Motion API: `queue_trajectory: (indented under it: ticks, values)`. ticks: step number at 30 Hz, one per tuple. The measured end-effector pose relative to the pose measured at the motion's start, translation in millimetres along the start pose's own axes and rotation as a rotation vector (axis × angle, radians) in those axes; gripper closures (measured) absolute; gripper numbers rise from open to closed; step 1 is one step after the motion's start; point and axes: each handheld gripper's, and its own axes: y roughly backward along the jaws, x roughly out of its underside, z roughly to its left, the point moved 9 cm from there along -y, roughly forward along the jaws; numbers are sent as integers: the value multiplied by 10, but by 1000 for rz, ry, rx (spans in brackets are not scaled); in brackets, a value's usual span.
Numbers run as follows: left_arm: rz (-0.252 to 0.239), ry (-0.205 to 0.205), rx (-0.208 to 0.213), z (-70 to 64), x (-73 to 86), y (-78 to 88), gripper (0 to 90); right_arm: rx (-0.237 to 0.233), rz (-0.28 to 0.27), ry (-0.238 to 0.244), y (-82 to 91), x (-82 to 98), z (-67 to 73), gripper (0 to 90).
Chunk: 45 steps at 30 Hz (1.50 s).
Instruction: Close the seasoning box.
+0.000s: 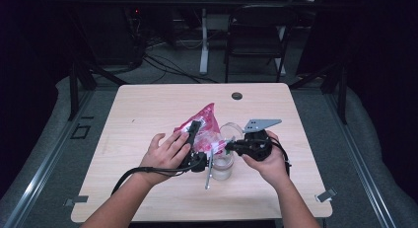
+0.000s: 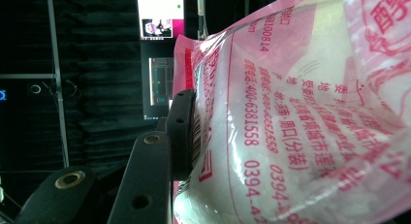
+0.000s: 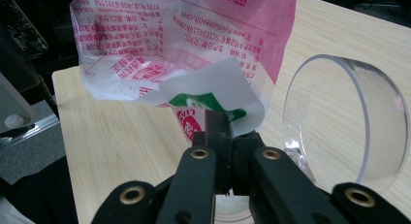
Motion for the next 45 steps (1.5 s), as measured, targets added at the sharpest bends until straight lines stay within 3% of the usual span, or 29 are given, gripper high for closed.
queue_trajectory:
  ticks: [15, 30, 32, 45]
  values:
    - [2, -4, -2, -8, 0, -6, 662, 2, 5, 0, -4, 8, -3, 900]
    - [45, 19, 50, -115, 112, -37, 664, 4, 23, 14, -36, 24, 21, 900]
    - [32, 14, 39, -99, 107, -42, 664, 3, 25, 15, -34, 24, 25, 900]
    - [38, 36, 60, -141, 143, -50, 665, -10, 24, 19, -27, 17, 47, 900]
